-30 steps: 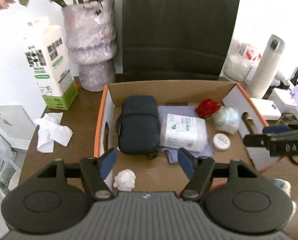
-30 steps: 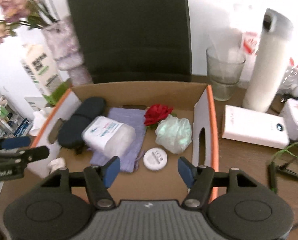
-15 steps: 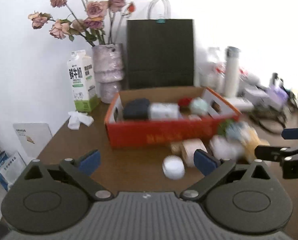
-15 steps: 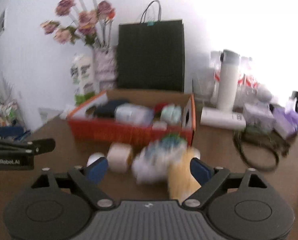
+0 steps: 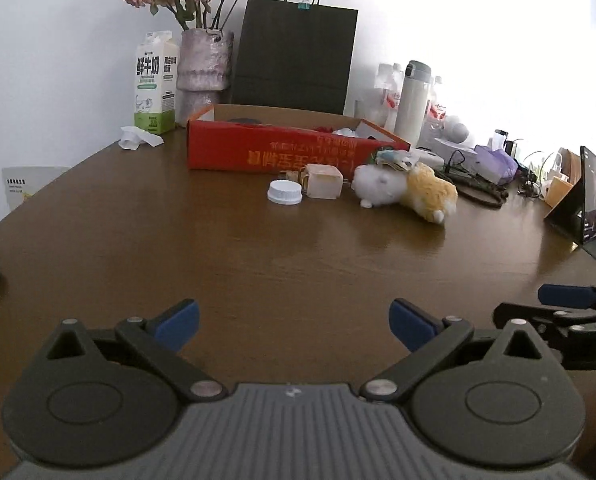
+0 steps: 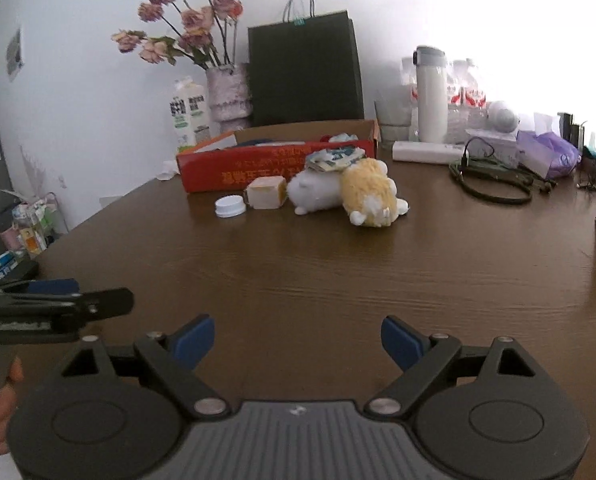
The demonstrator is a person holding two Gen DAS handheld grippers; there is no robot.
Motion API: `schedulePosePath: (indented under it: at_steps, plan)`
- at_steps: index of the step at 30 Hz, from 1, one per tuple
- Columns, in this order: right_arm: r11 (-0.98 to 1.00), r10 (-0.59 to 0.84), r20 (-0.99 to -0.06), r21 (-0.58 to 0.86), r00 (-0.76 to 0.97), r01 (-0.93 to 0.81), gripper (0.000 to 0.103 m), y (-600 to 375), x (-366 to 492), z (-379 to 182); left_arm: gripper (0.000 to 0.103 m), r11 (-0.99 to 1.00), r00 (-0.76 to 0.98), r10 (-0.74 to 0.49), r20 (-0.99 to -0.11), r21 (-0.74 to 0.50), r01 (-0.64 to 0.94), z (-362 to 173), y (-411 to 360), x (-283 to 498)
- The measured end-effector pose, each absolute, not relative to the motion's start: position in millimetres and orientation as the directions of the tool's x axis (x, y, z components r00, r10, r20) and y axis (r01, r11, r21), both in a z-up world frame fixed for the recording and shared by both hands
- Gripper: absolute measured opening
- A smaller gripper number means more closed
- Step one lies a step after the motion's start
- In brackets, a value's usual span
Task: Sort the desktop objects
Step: 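Move both tools back over the table items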
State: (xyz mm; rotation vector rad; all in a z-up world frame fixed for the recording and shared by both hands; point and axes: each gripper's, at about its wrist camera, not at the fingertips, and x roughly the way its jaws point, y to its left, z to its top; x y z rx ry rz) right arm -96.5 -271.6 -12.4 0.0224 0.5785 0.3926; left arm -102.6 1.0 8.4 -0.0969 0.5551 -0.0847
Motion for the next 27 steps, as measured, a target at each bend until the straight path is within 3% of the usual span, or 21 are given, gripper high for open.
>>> schedulePosePath:
  at_steps: [16, 27]
  plan:
    - [0.93, 0.341, -0.589, 0.095, 0.733, -0.356, 0.09, -244.8, -85.5, -22.5, 0.099, 0.999, 0.847, -0.046, -0.529, -0.027, 0.037, 5.7, -5.7, -87.5]
    - [0.945, 0.302, -0.572, 0.076, 0.762, -0.318, 0.09, -243.2, -39.0, -2.1, 0.103, 0.998, 0.831, -0.054, -0.554, -0.019, 0.053, 13.5, 3.9, -39.6]
